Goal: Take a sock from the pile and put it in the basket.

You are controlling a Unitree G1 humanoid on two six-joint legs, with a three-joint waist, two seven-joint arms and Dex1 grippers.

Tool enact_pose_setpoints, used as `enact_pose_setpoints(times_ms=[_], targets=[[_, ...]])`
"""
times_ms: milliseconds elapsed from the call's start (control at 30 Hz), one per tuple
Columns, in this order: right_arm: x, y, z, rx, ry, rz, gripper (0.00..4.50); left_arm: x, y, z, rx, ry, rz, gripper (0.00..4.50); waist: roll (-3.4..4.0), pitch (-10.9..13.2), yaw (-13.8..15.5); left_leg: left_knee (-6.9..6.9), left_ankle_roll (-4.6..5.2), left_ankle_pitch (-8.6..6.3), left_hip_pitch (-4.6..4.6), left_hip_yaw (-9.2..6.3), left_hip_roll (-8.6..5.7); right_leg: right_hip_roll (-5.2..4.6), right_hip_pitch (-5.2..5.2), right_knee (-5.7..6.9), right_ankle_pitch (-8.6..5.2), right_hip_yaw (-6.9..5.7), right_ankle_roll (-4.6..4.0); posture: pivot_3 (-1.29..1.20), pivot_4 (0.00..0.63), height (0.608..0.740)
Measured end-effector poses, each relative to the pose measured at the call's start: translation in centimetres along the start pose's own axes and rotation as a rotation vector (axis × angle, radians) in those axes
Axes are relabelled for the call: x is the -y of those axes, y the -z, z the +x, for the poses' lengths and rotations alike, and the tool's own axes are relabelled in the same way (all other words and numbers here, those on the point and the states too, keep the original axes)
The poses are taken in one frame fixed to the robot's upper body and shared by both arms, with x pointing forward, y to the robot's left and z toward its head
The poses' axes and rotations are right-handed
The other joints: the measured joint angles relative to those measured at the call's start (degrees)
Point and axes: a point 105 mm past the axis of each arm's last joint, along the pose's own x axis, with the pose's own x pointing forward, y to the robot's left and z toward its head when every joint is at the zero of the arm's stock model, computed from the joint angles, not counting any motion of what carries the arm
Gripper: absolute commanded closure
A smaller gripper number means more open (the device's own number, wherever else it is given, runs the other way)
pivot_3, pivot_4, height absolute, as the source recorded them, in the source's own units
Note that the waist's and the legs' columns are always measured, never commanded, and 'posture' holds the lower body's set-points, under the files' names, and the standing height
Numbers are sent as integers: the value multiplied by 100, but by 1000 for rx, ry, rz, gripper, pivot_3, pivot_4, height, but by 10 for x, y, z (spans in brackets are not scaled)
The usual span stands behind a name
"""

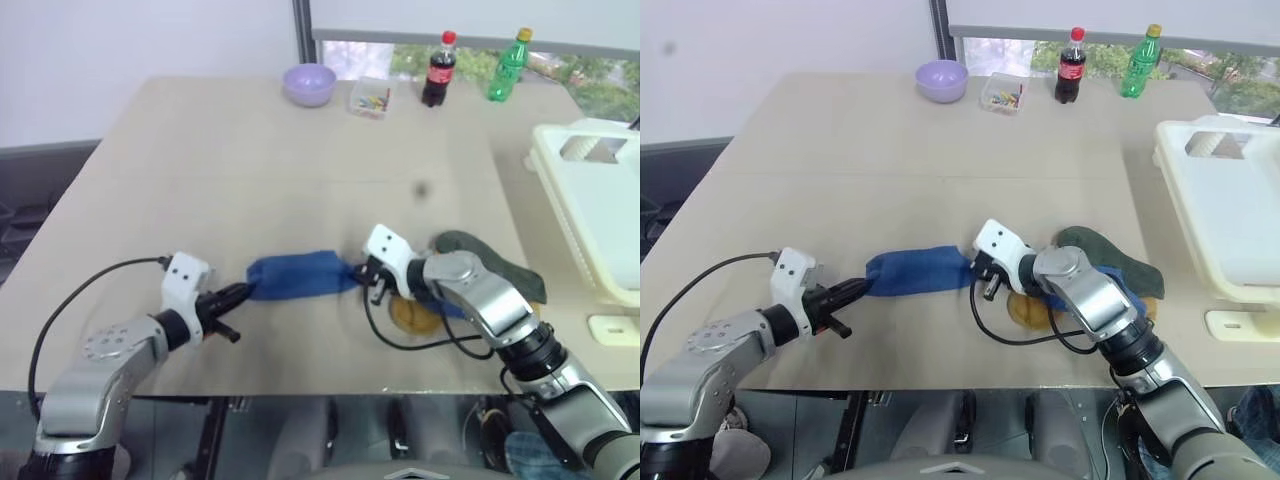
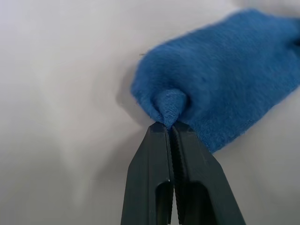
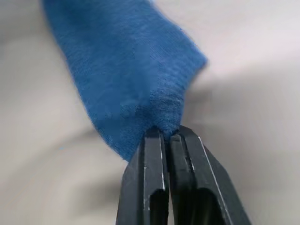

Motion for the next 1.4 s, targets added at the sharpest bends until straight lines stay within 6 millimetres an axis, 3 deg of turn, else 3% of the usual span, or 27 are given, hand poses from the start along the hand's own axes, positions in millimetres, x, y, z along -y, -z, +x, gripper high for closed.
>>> enact_pose_setpoints(times_ms=[100,200,333,367,467,633,800,900,933,1333,1400], targets=[[-2,-1,2,-3,-8,-26,4460,-6,-4,2,9,-31,11,4500,-1,-1,-5,1,-3,2,1,-1,-1,2,0,1,-3,-1,-7,0,150,740],[-5,-3,4,-3,-30,-40,3415,-13,-7,3,5,-42,22,3451,-1,-1,-17,-1,-4,2,-4,0,-2,5,-1,-1,2,0,2,0,150,740],[-4,-2,-1,-3,-22,-60,1586,-22,-6,-2,-31,-4,43,1648,0,0,-18,-14,-5,2,-10,0,-3,3,-6,-10,0,-1,-1,0,150,740],[-3,-2,-4,3,-10,-63,1550,-20,-7,-3,-22,16,37,1229,0,0,-13,-15,-5,2,-12,0,-4,2,-6,-14,0,-2,-1,0,150,740],[-1,-9,-22,49,20,-85,1550,-12,-23,-11,44,127,17,1229,-1,3,5,-14,-4,1,-18,-5,-8,-7,-5,-20,0,-8,0,0,150,740],[6,-27,-71,110,98,-146,1550,9,-50,-26,134,301,69,1229,0,3,3,-15,-4,1,-15,-9,-6,-8,-2,-21,-4,-10,-8,0,150,740],[7,-2,-107,-10,182,-124,1550,43,-75,-26,219,484,161,1229,0,3,58,-15,-3,1,-16,-6,-8,-15,3,-28,-12,-11,-19,0,150,740],[3,19,-125,-79,240,-74,1550,61,-73,-26,198,621,169,351,3,5,55,-16,-3,1,-17,-6,-5,-8,1,-27,-13,-10,-19,0,150,740],[3,22,-125,-88,245,-65,1550,62,-73,-26,199,631,171,66,3,5,44,-16,-3,2,-17,-5,-2,-3,1,-26,-13,-10,-19,0,150,740],[2,36,-127,-81,352,27,1550,65,-82,-15,243,631,282,66,1,6,55,-5,-1,3,-14,-4,-2,13,9,-22,-4,-13,3,0,150,740],[3,37,-127,-83,358,31,2512,67,-82,-14,262,629,288,0,1,6,55,-4,-1,3,-13,-4,-2,16,9,-22,-4,-13,4,0,150,740]])
